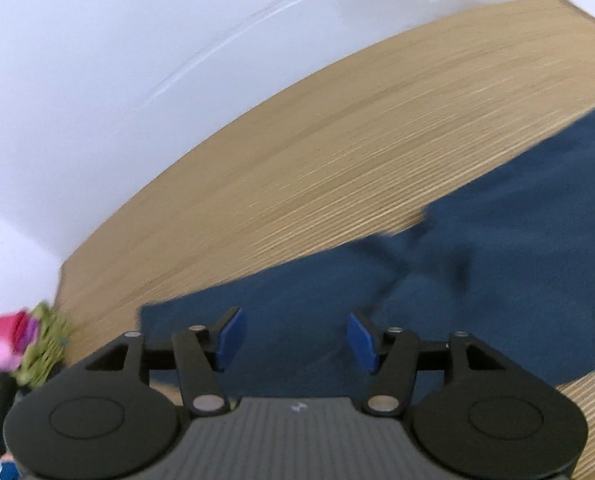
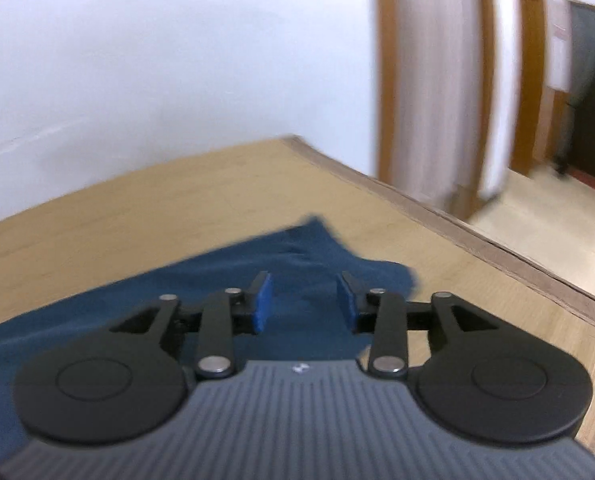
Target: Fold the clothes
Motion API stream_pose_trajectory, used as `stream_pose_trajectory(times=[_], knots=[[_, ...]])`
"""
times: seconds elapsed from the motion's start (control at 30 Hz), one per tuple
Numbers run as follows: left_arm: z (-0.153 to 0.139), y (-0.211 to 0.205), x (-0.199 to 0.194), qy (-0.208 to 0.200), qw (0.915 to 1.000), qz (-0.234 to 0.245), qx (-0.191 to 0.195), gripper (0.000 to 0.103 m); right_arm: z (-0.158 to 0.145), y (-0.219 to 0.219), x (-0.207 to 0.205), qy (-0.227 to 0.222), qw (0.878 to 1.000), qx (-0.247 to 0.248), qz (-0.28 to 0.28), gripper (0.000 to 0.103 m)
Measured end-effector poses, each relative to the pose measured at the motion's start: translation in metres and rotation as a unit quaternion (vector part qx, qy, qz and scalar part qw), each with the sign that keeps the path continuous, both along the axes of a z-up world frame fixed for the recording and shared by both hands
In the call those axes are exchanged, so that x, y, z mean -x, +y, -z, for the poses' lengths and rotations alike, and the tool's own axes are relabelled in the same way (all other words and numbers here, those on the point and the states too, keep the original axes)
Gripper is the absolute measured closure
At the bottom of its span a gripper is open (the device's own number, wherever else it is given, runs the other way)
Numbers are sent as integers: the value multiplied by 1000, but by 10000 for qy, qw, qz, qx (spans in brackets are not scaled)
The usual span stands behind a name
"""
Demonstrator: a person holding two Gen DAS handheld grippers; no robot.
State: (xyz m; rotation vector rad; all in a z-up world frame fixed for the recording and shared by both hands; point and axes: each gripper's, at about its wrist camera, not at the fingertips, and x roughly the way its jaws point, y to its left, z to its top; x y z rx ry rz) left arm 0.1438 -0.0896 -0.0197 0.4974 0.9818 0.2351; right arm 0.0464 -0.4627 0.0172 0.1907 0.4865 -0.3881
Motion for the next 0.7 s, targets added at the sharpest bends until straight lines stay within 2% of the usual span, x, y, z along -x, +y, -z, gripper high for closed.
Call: stream_pose_trajectory(times=[0.1, 0.2, 0.23, 0.3, 0.37, 0.43, 0.5, 0.57, 0.7], knots=[[2, 51, 4, 89, 9984, -550, -101, 43, 3, 55, -1, 108, 9934, -409, -1065, 62], [6, 104, 6, 114, 9966, -793, 199, 43, 7, 121, -3, 251, 9717, -726, -2236, 62], [7, 119, 8, 111, 9962, -817, 288, 43, 6, 148, -2, 284, 9618, -647, -2645, 62], [13, 150, 18, 123, 9957, -766, 506, 43, 3, 212, 1, 313, 9380, -310, -3438, 54], [7, 179, 29, 175, 9954, -487, 812, 41, 0, 268, 1, 257, 9196, 20, -3921, 49], [20, 205, 49, 330, 9932, -260, 1084, 40, 2, 323, -8, 253, 9089, 230, -4155, 48], [29, 227, 62, 462, 9907, -75, 1281, 38, 4, 376, -17, 389, 9076, 140, -4178, 48], [33, 248, 70, 576, 9883, 0, 1414, 37, 9, 414, -28, 473, 9029, -122, -4270, 48], [32, 277, 93, 703, 9839, 74, 1641, 35, 10, 473, -32, 686, 8944, -45, -4420, 48]])
